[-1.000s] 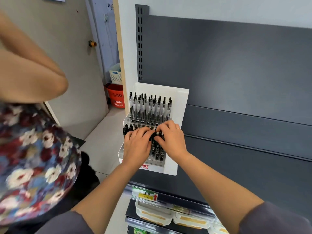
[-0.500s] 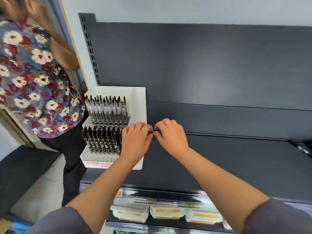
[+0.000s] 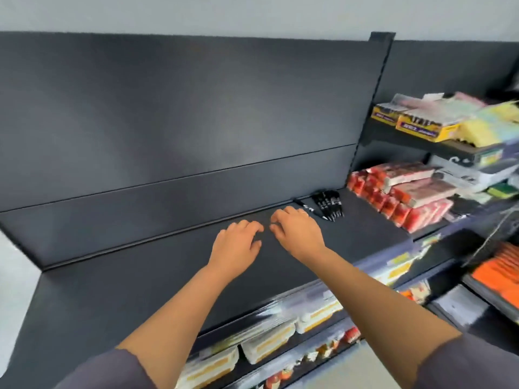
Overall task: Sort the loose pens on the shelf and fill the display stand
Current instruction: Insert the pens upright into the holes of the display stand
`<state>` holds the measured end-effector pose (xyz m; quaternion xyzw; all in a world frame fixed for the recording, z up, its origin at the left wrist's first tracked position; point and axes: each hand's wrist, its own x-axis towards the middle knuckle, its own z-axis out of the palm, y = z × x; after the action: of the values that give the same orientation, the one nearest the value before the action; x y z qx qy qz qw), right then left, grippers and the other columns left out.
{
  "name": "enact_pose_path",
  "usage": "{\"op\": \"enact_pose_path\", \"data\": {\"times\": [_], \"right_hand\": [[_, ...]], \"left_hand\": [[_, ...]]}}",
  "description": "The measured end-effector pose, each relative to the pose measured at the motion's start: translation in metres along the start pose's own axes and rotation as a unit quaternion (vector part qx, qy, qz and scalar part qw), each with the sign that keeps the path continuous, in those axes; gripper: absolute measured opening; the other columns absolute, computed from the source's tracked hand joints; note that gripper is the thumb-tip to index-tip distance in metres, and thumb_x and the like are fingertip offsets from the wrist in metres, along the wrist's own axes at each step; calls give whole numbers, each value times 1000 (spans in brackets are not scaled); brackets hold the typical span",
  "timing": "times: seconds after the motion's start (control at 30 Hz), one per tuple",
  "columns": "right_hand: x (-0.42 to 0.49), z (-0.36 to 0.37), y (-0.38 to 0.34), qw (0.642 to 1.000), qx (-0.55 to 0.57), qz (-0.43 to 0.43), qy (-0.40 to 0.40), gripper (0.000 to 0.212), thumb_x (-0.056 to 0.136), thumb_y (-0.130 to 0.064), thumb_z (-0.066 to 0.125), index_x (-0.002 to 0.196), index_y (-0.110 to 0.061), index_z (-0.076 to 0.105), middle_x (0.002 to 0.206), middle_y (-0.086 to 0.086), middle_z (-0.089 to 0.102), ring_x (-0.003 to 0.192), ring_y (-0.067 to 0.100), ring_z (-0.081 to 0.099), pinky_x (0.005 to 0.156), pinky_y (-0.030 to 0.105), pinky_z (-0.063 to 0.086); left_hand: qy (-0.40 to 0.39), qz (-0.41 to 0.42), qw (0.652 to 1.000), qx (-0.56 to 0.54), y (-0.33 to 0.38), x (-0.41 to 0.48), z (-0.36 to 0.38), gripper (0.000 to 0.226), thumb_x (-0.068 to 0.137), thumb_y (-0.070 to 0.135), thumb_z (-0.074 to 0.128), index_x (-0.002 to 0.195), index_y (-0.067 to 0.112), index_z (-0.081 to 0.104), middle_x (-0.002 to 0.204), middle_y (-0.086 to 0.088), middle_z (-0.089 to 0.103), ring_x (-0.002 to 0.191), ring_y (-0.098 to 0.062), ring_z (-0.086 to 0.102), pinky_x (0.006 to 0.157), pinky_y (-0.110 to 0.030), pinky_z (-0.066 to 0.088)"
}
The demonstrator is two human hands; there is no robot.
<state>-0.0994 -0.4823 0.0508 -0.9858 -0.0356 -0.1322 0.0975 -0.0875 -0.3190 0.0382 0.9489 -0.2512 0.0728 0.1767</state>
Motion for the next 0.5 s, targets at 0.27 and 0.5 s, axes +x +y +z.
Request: {"op": "enact_pose_path", "data": {"times": [0.27, 0.5], "right_hand": [[38, 2, 145, 986, -2, 146, -83, 36, 97, -32, 46, 131, -21, 51, 127, 4, 53, 117, 30, 47, 89, 40, 44], [91, 23, 224, 965, -2, 211, -159, 37, 95, -29, 47, 131, -21, 51, 132, 8, 49, 119, 35, 45, 89, 44, 43]], "left_hand": [[-158, 35, 986, -39, 51, 134, 83, 46, 94, 33, 47, 139, 27, 37, 138, 0, 40, 125, -23, 38, 100, -39, 39], [-226, 55, 973, -2, 73, 226, 146, 50, 95, 32, 45, 143, 27, 30, 145, 0, 32, 129, -24, 32, 102, -40, 36]]}}
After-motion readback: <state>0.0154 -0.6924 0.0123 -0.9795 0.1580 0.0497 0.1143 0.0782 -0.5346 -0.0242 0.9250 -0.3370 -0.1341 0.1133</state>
